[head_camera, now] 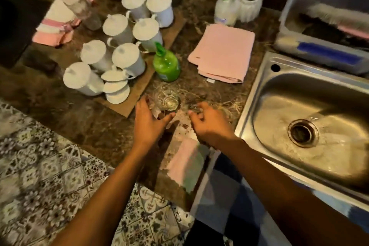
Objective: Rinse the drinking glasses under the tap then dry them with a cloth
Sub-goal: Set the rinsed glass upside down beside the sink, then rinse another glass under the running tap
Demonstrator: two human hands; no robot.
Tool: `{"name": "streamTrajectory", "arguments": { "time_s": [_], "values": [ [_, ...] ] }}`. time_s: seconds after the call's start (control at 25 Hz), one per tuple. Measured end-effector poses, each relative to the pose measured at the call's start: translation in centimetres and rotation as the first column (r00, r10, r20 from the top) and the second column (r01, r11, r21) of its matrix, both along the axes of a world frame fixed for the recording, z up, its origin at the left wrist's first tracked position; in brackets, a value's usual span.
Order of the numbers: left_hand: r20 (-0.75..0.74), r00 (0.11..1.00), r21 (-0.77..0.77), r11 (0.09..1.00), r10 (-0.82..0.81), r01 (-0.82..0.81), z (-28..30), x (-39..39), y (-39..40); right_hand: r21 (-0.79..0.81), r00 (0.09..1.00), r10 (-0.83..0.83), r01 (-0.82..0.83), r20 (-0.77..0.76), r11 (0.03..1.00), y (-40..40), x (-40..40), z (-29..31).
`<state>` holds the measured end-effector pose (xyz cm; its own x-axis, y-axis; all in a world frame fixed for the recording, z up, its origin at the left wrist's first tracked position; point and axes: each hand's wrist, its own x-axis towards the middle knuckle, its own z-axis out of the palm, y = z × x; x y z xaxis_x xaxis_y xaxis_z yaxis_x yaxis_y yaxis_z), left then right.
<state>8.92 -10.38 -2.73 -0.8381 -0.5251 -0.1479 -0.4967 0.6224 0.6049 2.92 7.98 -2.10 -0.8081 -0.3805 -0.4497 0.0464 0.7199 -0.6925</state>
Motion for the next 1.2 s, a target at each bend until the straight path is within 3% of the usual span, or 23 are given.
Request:
{"name": "streamTrajectory", "arguments": {
  "time_s": [0.12,0.2,0.44,0.56,0.64,0.72,0.76,0.84,0.92,1.0,1.2],
  "values": [
    [-0.028,0.999,0.243,0.97,0.021,-0.013,-2.1,-1.4,-1.7,-0.038,0.992,-0.082,0.086,0.101,0.996,-4.9,-2.4,-1.0],
    [-0.076,0.997,0.328,0.944,-0.003,0.027,-3.4,-2.2,-2.1,-0.048,0.982,-0.108,0.117,0.157,0.992,-7.1,-3.7,-1.9],
    [-0.199,0.979,0.359,0.926,-0.046,0.117,-4.3,-2.9,-0.6,0.055,0.984,-0.123,0.117,0.126,0.992,-7.7,-5.3,-2.8],
    [-0.255,0.958,0.287,0.935,-0.135,0.208,-2.8,-3.4,2.5,-0.008,0.973,-0.19,0.193,0.132,0.981,-3.5,-5.0,-0.9],
    [-0.293,0.925,0.302,0.895,-0.242,0.329,-1.4,-3.2,5.4,-0.077,0.963,-0.219,0.233,0.159,0.969,1.3,-4.3,1.0],
    [-0.338,0.897,0.491,0.76,-0.284,0.426,-0.3,-2.3,9.6,-0.122,0.97,-0.188,0.207,0.154,0.971,7.4,-3.3,2.8],
    [-0.335,0.915,0.651,0.647,-0.223,0.396,0.2,-2.0,12.2,-0.135,0.967,-0.21,0.23,0.147,0.964,10.7,-2.6,3.7],
    [-0.192,0.98,0.92,0.339,-0.044,0.196,0.8,-2.3,17.8,-0.144,0.92,-0.353,0.378,0.17,0.915,16.6,-1.2,4.7],
    [0.037,0.999,0.997,0.064,-0.04,-0.034,0.7,-3.0,23.5,-0.097,0.902,-0.402,0.419,0.156,0.903,21.6,0.2,4.8],
    [0.16,0.979,0.985,-0.049,-0.129,-0.168,0.0,-3.8,28.6,-0.067,0.901,-0.413,0.424,0.135,0.903,26.1,1.3,4.1],
    [0.168,0.977,0.973,-0.137,-0.131,-0.185,-4.2,-6.6,39.0,-0.129,0.862,-0.506,0.5,-0.014,0.856,35.2,1.6,0.7]
  ]
}}
